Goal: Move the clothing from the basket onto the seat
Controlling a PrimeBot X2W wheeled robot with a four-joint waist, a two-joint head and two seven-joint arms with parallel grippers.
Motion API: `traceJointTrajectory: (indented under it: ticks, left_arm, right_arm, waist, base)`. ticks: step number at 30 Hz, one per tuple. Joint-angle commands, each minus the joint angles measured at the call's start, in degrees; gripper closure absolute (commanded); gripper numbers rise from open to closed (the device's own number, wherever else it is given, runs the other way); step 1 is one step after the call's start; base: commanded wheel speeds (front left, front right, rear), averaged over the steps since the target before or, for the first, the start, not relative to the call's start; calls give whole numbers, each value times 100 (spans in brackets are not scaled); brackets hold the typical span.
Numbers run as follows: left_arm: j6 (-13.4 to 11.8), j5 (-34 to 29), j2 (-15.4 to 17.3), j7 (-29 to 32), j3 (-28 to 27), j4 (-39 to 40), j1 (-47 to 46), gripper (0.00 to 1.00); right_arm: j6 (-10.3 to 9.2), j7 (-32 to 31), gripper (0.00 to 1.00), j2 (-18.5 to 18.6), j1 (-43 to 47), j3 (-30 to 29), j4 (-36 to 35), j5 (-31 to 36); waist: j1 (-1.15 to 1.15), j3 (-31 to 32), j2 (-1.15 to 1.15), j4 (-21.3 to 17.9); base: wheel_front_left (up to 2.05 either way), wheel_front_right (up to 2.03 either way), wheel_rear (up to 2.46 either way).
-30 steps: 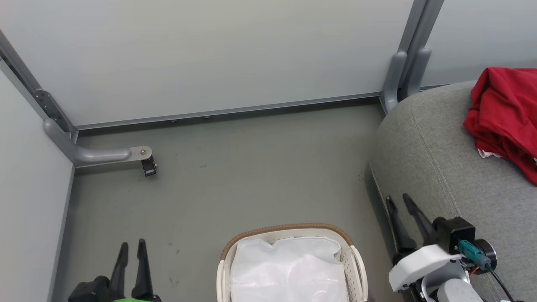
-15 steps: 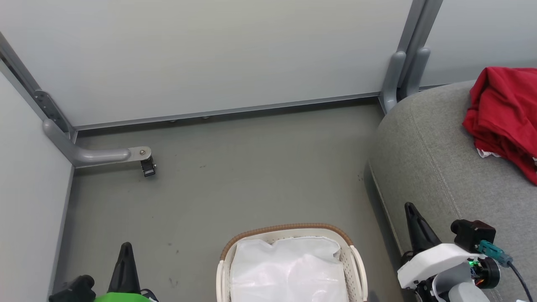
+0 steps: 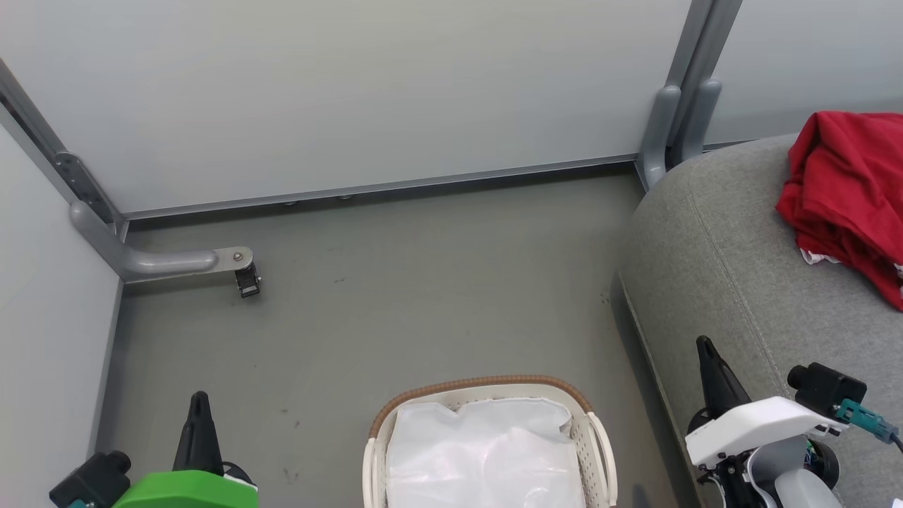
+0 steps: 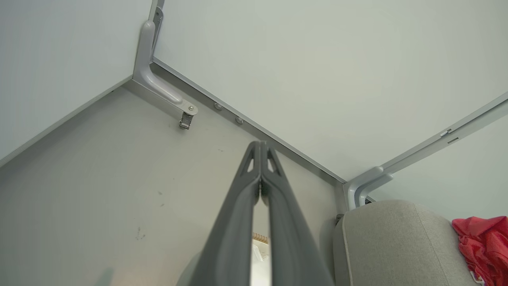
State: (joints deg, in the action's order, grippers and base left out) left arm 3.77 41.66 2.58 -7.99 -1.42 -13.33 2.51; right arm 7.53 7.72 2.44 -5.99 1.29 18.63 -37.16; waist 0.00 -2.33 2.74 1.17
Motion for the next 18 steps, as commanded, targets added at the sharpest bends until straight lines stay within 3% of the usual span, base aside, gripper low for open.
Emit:
traceJointTrajectory:
  ticks: [1,18]
  left_arm:
    - [-31,202,20,53,-37,93,-184,100]
    - [-88,1455,26,413,-169,181,-411,100]
  right_arm:
    - [-2,-53,100,24,-151,-47,-92,-221]
    - [-3,-406,100,44,-224,-240,-113,-1587]
  waist:
    - [0,0,0,-2]
    - [0,-4,0,-24]
  base:
    - [0,0,0]
    - [0,0,0]
